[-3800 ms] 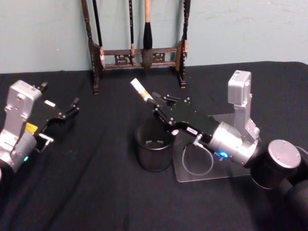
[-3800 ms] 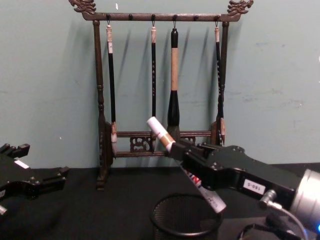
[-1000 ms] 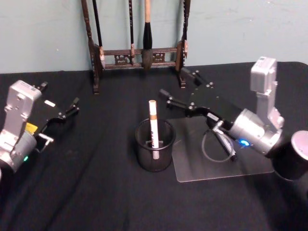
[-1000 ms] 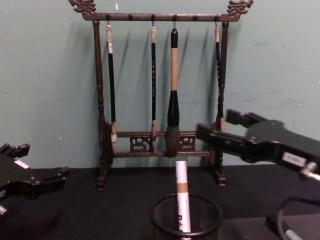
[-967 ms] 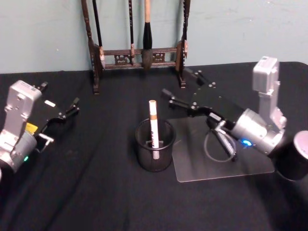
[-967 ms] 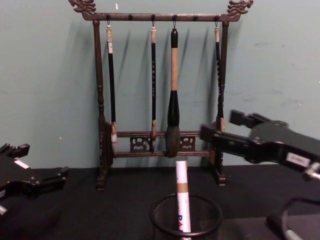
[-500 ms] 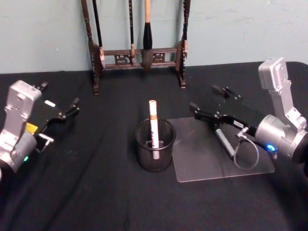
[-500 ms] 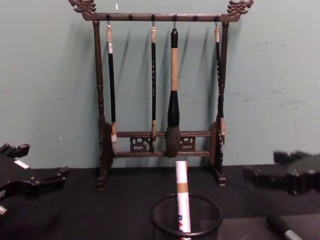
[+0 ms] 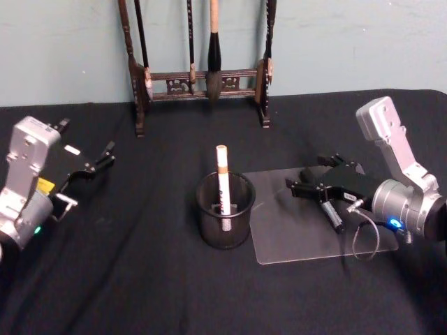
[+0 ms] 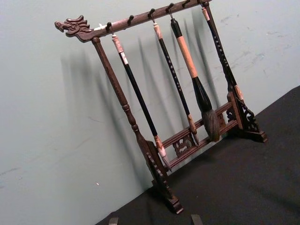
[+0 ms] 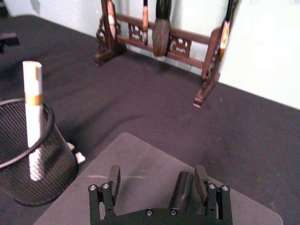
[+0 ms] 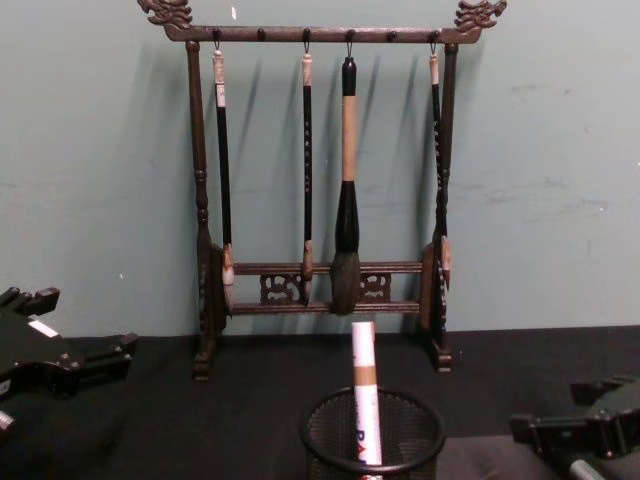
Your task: Pick up the water-based marker from the table and place it into the pen holder.
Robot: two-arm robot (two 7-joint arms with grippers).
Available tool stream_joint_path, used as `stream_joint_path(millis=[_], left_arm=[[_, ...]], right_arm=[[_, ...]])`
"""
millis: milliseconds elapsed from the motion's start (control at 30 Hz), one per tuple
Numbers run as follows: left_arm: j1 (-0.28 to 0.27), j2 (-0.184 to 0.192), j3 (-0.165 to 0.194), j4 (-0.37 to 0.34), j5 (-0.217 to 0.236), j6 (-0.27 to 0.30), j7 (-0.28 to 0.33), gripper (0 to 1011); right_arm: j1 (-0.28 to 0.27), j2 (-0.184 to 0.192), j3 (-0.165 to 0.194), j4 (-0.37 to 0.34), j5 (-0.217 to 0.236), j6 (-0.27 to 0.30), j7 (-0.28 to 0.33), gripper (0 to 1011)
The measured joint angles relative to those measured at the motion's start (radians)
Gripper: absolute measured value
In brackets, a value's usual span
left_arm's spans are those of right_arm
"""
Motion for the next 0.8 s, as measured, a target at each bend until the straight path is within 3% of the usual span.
stream_joint_path(millis=[433, 800], left_arm=[[0.0, 0.0, 0.0, 0.0, 0.0, 0.0, 0.0, 1001], [0.0, 0.0, 0.0, 0.0, 0.0, 0.0, 0.0, 1001]], right_arm=[[0.011, -0.009, 0.001, 0.023, -0.03, 0.067, -0.006, 1002], [0.012, -0.024, 0.008, 0.047, -0.046, 0.083, -0.008, 1002]])
